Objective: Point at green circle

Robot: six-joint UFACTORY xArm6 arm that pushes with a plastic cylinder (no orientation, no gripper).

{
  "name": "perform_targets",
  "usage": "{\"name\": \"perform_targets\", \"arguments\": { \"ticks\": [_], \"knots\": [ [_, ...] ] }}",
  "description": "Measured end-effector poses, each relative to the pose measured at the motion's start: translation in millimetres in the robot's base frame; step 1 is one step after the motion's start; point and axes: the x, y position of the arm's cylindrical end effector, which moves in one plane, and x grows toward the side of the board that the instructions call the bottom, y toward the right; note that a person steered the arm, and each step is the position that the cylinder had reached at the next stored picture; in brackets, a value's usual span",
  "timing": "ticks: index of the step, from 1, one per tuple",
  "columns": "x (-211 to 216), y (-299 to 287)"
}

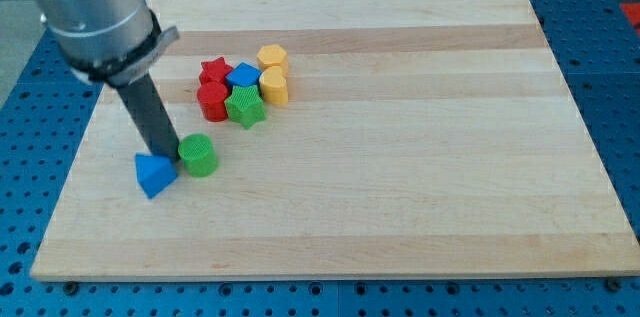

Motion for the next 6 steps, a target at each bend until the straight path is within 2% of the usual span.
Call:
{"name": "perform_targets", "arguments": {
  "ticks": [4, 6],
  "knots": [
    [118, 29],
    [47, 26]
  ]
}}
